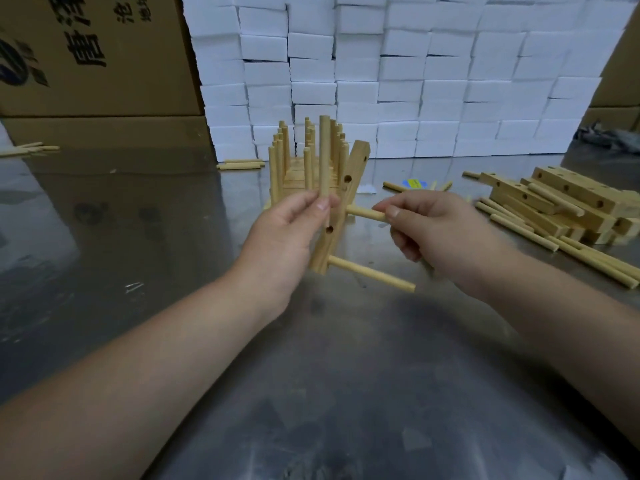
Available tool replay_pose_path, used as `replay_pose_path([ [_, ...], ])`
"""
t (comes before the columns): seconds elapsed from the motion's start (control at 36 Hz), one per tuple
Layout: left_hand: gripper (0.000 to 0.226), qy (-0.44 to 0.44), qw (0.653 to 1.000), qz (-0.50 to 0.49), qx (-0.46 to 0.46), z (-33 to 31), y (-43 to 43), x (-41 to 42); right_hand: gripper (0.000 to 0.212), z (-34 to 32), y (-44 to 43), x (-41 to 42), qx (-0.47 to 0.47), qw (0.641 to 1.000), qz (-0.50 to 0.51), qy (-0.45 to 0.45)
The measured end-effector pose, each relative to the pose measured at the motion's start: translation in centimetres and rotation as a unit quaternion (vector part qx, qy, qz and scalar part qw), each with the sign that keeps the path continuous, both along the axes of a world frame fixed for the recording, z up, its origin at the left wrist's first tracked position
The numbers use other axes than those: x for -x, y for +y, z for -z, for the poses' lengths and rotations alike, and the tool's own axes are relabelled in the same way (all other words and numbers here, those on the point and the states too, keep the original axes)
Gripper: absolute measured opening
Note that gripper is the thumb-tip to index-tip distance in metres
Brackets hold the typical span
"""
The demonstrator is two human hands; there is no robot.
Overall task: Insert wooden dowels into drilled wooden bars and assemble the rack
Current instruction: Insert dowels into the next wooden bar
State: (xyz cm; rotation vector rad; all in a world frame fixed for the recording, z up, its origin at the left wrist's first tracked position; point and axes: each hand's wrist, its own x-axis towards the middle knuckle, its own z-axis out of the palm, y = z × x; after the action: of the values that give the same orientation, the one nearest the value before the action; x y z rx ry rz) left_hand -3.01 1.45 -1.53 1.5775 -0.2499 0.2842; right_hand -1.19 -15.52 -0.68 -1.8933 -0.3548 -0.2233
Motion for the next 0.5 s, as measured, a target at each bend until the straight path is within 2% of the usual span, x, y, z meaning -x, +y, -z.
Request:
replay_pose_path([
  [0.14, 0.037, 0.063, 0.995, 0.070, 0.025, 0.1, 0.1, 0.1, 0.029, 0.2, 0.9, 0.9, -0.027, 0.996, -0.078, 0.025],
  [0.22, 0.037, 0.065, 0.995, 0.070, 0.021, 0.2, 0.4, 0.3, 0.025, 0.3, 0.9, 1.0, -0.007, 0.995, -0.093, 0.028],
  [0.31, 0.034, 0.059, 0.997, 0.047, -0.009, 0.3, 0.4, 0.2, 0.021, 0.1, 0.3, 0.6, 0.039, 0.999, -0.017, -0.023],
  [0.39, 0.027, 0.056, 0.996, 0.041, -0.053, 0.4, 0.4, 0.2, 0.015, -0.6, -0.5, 0.2, 0.015, 0.993, 0.073, -0.095],
  [0.5, 0.029, 0.046, 0.993, 0.049, -0.100, 0.4, 0.5, 0.3, 0.032, -1.4, -0.7, 0.8, -0.022, 0.986, 0.085, -0.139],
])
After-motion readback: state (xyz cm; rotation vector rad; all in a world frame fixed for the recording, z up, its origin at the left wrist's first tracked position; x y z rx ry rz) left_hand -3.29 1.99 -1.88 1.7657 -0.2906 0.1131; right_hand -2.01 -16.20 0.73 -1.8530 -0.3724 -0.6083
